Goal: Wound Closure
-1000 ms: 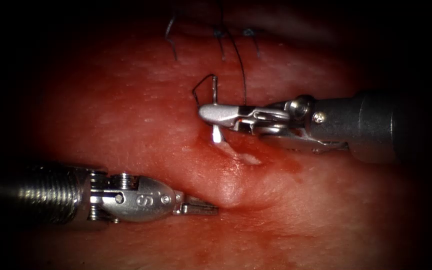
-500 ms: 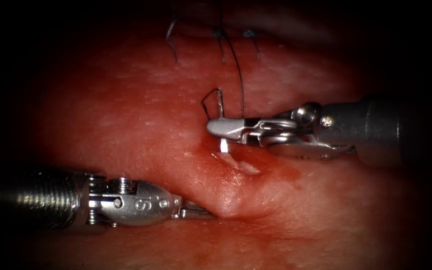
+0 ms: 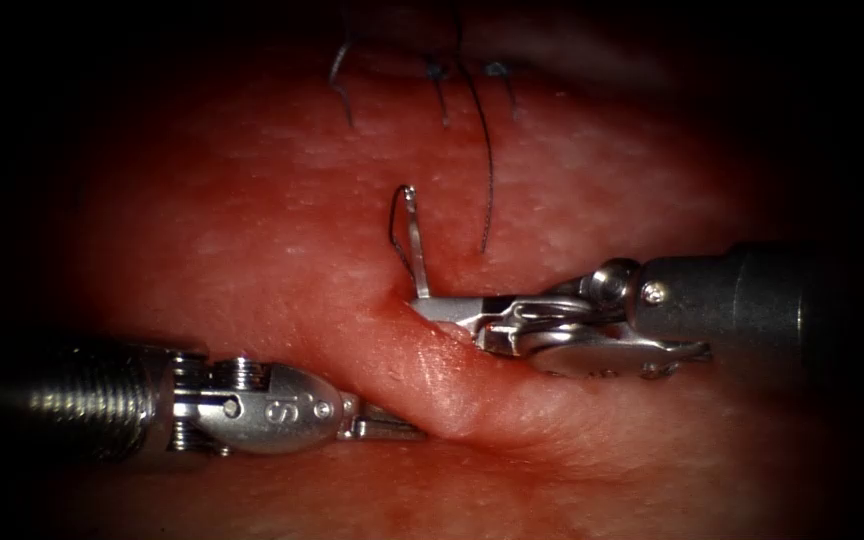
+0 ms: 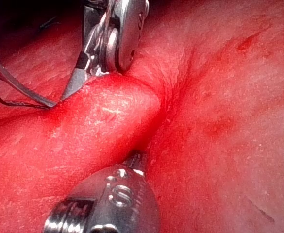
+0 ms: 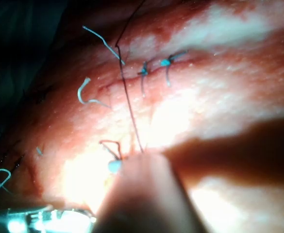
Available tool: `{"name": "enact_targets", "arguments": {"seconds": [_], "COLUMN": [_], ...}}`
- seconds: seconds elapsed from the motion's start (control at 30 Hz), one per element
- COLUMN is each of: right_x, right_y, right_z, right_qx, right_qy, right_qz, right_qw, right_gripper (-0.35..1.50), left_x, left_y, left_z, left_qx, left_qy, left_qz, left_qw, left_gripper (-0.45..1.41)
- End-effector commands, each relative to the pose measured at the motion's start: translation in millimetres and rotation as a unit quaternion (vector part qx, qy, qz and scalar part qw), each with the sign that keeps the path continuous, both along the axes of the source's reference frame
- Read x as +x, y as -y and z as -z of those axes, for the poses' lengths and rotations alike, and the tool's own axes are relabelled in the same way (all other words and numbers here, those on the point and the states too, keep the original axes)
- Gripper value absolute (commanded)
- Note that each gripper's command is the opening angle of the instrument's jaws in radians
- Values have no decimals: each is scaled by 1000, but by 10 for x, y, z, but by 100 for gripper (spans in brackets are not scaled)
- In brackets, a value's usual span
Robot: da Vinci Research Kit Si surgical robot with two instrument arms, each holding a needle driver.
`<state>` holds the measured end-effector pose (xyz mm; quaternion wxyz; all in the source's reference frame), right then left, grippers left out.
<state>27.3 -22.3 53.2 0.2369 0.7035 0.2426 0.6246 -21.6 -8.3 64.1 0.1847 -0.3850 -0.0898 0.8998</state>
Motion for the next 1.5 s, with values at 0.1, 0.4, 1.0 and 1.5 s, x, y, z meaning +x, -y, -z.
{"name": "enact_targets", "arguments": {"seconds": [0.1, 0.4, 1.0, 1.5], "right_x": [16, 12, -35, -61], "right_y": [12, -2, -117, -162], "right_z": [13, 9, -21, -20], "right_qx": [-2, -15, -470, -705], "right_qy": [-5, 19, 166, 161], "right_qz": [6, 4, -116, 35], "right_qw": [1000, 1000, 859, 689], "right_gripper": [-35, -35, 135, 90], "left_x": [-7, -7, -9, 2], "left_y": [2, 3, 2, -36], "left_z": [-7, -7, 22, 56], "left_qx": [-1, 0, 2, -30], "left_qy": [2, 1, 2, 18], "left_qz": [0, -3, -6, 20], "left_qw": [1000, 1000, 1000, 999], "left_gripper": [-26, -26, -25, -18]}}
